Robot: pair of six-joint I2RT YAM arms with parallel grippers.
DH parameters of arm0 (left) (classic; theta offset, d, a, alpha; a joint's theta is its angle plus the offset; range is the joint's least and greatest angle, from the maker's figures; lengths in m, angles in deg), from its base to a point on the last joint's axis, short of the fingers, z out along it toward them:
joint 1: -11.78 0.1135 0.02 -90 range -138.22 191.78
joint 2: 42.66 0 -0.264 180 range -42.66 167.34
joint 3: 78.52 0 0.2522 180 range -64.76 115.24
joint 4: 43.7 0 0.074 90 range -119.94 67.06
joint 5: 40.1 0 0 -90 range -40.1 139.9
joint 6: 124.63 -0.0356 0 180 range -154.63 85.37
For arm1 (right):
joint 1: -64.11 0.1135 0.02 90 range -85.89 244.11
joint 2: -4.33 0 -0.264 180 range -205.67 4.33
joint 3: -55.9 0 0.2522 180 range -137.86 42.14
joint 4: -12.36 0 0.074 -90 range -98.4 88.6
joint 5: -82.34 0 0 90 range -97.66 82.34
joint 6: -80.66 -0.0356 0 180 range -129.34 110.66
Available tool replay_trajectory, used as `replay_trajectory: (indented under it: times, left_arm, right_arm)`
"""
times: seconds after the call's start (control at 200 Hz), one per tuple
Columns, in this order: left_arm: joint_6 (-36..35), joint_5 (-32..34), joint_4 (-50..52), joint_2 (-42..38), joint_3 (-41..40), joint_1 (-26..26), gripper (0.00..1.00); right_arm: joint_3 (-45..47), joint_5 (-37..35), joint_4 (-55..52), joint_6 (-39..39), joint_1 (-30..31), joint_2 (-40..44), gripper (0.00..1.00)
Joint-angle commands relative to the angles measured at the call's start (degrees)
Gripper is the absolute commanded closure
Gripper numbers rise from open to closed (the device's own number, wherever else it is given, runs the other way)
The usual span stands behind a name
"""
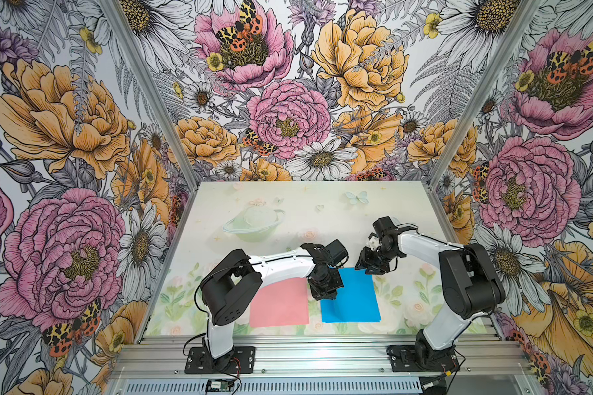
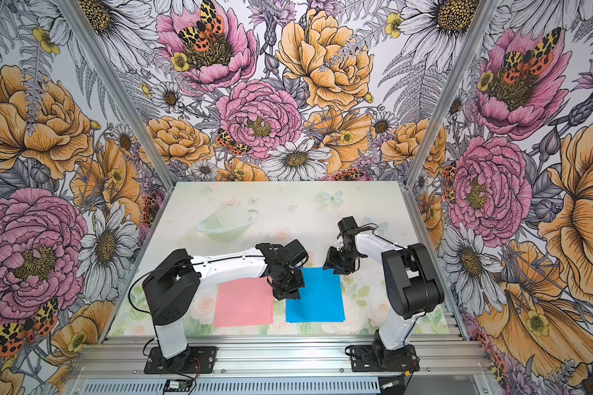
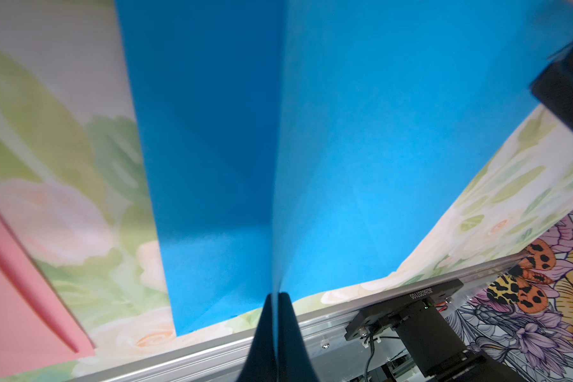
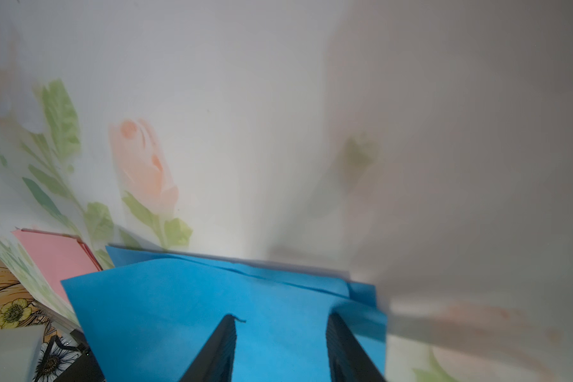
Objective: Sort the scattered colored papers by color
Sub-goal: Place the colored paper, then reset both arms
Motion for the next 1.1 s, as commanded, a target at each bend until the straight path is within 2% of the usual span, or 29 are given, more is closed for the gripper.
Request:
replay_trajectory:
  times: [0.0, 0.25, 0.26, 0.295, 0.32, 0.335, 0.355, 0.37, 0.445, 0.495, 0.595, 0.721, 0.861, 0.941, 0.971, 0.986, 0.996, 1.096]
  left_arm:
    - [-0.96, -0.55, 0.05, 0.13, 0.66, 0.76, 1.00]
    - [-1.76, -0.88, 0.65, -0.58, 0.34, 1.39, 0.99]
    - [-1.87, -0.89, 0.70, -0.61, 0.35, 1.45, 0.94]
    - [-1.91, -0.91, 0.96, -0.88, 0.36, 1.47, 0.67]
    - [-2.18, -0.90, 1.28, -1.01, 0.44, 1.53, 0.36]
    - [-2.36, -0.90, 1.52, -1.14, 0.48, 1.55, 0.21]
    - [-2.71, -0.90, 1.91, -1.31, 0.60, 1.56, 0.05]
    - [-3.04, -0.83, 2.28, -1.46, 0.76, 1.63, 0.02]
    - [-5.39, 0.55, 5.64, -2.17, 1.20, 2.24, 0.01]
    - [-7.84, 2.47, 8.80, -5.85, 1.49, 3.45, 0.01]
    - [-15.33, 10.05, 16.00, -11.81, 3.16, 8.46, 0.01]
    - [-25.48, 18.62, 17.68, -20.40, 3.44, 20.07, 0.01]
    - [-40.19, 23.15, 10.48, -24.46, 3.79, 34.81, 0.01]
    - [-46.86, 26.95, 5.32, -23.93, 4.48, 40.09, 0.01]
    - [-48.17, 29.31, 4.84, -23.07, 5.38, 41.71, 0.01]
    - [-48.63, 29.89, 4.72, -22.47, 5.77, 42.58, 0.01]
    - [-49.05, 30.00, 4.64, -22.16, 6.01, 43.17, 0.01]
    - [-52.02, 29.62, 2.33, -19.48, 6.41, 47.60, 0.01]
  right_arm:
    - [-1.08, -1.63, 1.63, 0.82, 0.43, -1.03, 0.53]
    - [-1.03, -1.83, 2.34, 0.34, 0.43, -1.85, 0.52]
    - [-1.02, -1.81, 2.34, 0.31, 0.43, -1.85, 0.53]
    - [-1.01, -1.92, 2.41, 0.31, 0.42, -1.93, 0.53]
    - [-1.03, -2.00, 2.43, 0.27, 0.40, -1.97, 0.53]
    - [-1.06, -2.02, 2.43, 0.27, 0.43, -1.95, 0.53]
    - [-1.08, -2.15, 2.43, 0.27, 0.43, -1.94, 0.52]
    - [-1.16, -2.24, 2.42, 0.29, 0.41, -1.96, 0.53]
    - [-1.26, -2.40, 2.43, 0.10, 0.35, -2.03, 0.53]
    - [-1.52, -2.40, 2.39, -0.01, 0.35, -2.03, 0.53]
    - [-2.05, -2.76, 2.29, -0.38, 0.42, -1.63, 0.52]
    - [-3.13, -2.75, 2.13, -1.46, 0.43, -0.37, 0.52]
    - [-6.01, -3.36, -0.37, -2.94, 0.48, 2.65, 0.48]
    - [-8.31, -3.54, -1.44, -3.75, 0.50, 4.82, 0.38]
    - [-9.64, -4.08, -2.24, -3.52, 0.42, 5.50, 0.23]
    - [-10.49, -4.54, -2.76, -3.16, 0.41, 5.72, 0.06]
    - [-11.01, -4.91, -3.17, -2.92, 0.39, 6.00, 0.02]
    - [-15.44, -10.40, -4.35, 1.63, 0.09, 8.81, 0.01]
